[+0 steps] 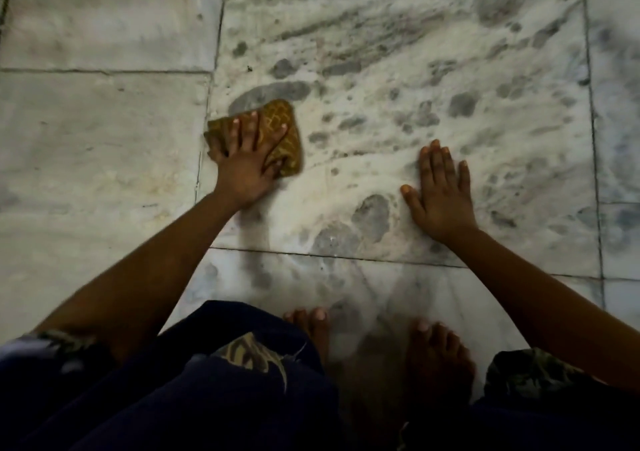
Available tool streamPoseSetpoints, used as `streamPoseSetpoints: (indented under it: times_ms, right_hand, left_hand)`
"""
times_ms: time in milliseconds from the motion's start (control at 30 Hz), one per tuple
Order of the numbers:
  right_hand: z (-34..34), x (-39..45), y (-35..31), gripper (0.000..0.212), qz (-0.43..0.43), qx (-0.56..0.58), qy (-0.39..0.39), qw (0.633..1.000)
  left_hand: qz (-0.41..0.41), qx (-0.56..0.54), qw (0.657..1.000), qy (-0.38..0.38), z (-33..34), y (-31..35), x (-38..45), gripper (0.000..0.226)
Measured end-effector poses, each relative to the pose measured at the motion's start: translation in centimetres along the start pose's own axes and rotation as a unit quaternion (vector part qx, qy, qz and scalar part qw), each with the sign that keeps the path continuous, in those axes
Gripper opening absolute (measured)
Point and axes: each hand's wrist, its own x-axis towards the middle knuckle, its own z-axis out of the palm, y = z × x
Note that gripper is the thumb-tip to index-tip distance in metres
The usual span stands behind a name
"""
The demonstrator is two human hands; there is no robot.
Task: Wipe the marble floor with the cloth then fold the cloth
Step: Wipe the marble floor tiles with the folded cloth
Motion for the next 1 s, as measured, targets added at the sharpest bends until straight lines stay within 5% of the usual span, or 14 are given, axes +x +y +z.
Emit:
streamPoseSetpoints:
  times_ms: [200, 367, 533, 600, 700, 767, 833, 1000]
  right_hand:
    - [-0.2, 0.1, 0.1, 0.086, 0.001, -0.005, -0.011, 1.000]
    - [-0.7, 0.1, 0.3, 0.091, -0.002, 0.002, -0.025, 1.000]
    - [-1.3, 0.1, 0.3, 0.079, -0.004, 0.006, -0.047, 0.999]
    - [-1.6, -0.4, 0.5, 0.077, -0.012, 0.012, -0.036, 0.999]
    - [-1.9, -1.2, 0.9, 0.083, -0.029, 0.018, -0.020, 0.999]
    - [-2.4, -1.6, 0.9, 0.082, -0.029, 0.024, -0.016, 0.999]
    - [-3.1, -1.7, 0.6, 0.080, -0.022, 0.041, -0.007, 0.999]
    - [-5.1, -1.1, -0.6, 0.075, -0.007, 0.123, 0.035, 0.992]
  left_hand:
    - [0.058, 0.021, 0.998, -0.024, -1.5, 0.8, -0.2, 0.083]
    - [0.042, 0.072, 0.995, 0.046, -1.3, 2.6, -1.9, 0.050]
    - [0.148, 0.070, 0.979, 0.122, -0.2, 6.3, -6.3, 0.048]
    - [0.154, 0.020, 0.982, 0.106, -0.2, 7.9, -7.6, 0.044]
    - [0.057, -0.180, 0.981, 0.044, -1.2, 9.3, -8.0, 0.056]
    - [0.002, -0.385, 0.923, -0.017, -2.6, 10.0, -7.6, 0.045]
    - [-0.054, -0.567, 0.821, -0.054, -4.7, 10.6, -7.0, 0.028]
    - [-0.203, -0.768, 0.595, -0.124, -8.8, 10.0, -4.4, 0.033]
